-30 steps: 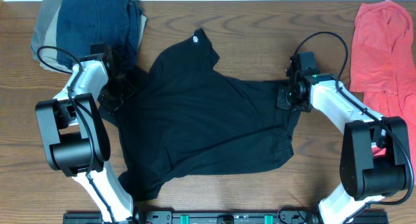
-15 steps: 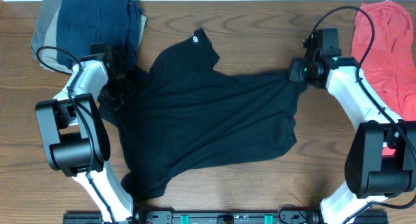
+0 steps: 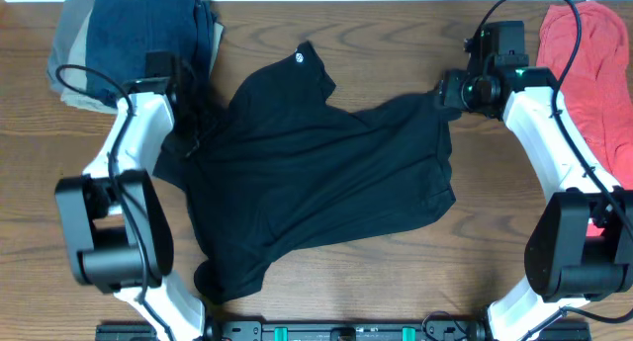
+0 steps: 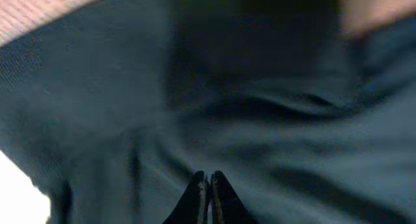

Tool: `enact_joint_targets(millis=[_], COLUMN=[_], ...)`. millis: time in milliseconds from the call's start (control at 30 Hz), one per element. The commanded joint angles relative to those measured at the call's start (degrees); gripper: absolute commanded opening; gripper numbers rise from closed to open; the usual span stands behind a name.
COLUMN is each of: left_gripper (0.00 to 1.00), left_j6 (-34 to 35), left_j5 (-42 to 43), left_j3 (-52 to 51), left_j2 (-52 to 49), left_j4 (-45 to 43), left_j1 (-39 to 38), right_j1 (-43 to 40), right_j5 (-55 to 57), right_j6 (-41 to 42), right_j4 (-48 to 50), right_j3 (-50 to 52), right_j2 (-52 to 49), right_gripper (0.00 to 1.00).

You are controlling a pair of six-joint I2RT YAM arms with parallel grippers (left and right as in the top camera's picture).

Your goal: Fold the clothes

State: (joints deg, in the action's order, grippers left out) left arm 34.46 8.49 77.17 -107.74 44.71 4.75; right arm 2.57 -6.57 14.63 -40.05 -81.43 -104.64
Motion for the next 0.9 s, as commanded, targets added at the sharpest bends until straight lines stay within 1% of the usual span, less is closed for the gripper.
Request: enact_joint_targets(millis=[0, 100, 200, 333, 433, 600, 700, 833, 867], left_gripper=[0.06, 0.06, 0.06, 0.06, 0.06, 0.07, 0.07, 0.14, 0.27], left_j6=[-1.4, -1.9, -4.7, -6.8, -7.9, -7.9, -9.4, -11.0, -11.5], left_j5=[-0.2, -0.2, -0.2, -0.4, -1.7, -6.2, -6.4, -6.4, -6.3], left_j3=[-0.2, -0.2, -0.2, -0.2, -0.2, -0.2, -0.2, -0.2, -0.2], left_j2=[1.8, 2.1, 2.2, 2.8, 4.2, 9.8, 14.3, 19.2, 20.0], left_j4=[1.3, 3.5, 5.3, 8.1, 10.6, 15.8, 19.6, 25.6, 27.1], left_j1=[-0.9, -0.9, -0.8, -0.8, -0.8, -0.8, -0.8, -0.8, -0.8], right_j1=[-0.8, -0.8, -0.8, -0.5, 0.4, 2.1, 2.8, 3.8, 4.1], right_j5=[3.0, 4.2, 3.8, 2.0, 2.0, 2.0, 2.1, 2.0, 2.0], right_j6=[-1.9, -1.6, 1.1, 1.1, 1.0, 1.0, 0.9, -0.6, -0.6], right_j4=[-4.5, -10.7, -17.0, -22.2, -25.8, -29.8, -31.6, -33.5, -33.5], right_j3=[-2.3, -3.5, -4.5, -4.6, -4.6, -4.6, -4.6, -4.5, -4.2], right_j2=[-0.5, -0.5, -0.3, 0.5, 1.5, 3.7, 5.1, 5.6, 5.5], right_gripper=[0.99, 0.99, 0.99, 0.99, 0.98, 0.96, 0.96, 0.98, 0.98])
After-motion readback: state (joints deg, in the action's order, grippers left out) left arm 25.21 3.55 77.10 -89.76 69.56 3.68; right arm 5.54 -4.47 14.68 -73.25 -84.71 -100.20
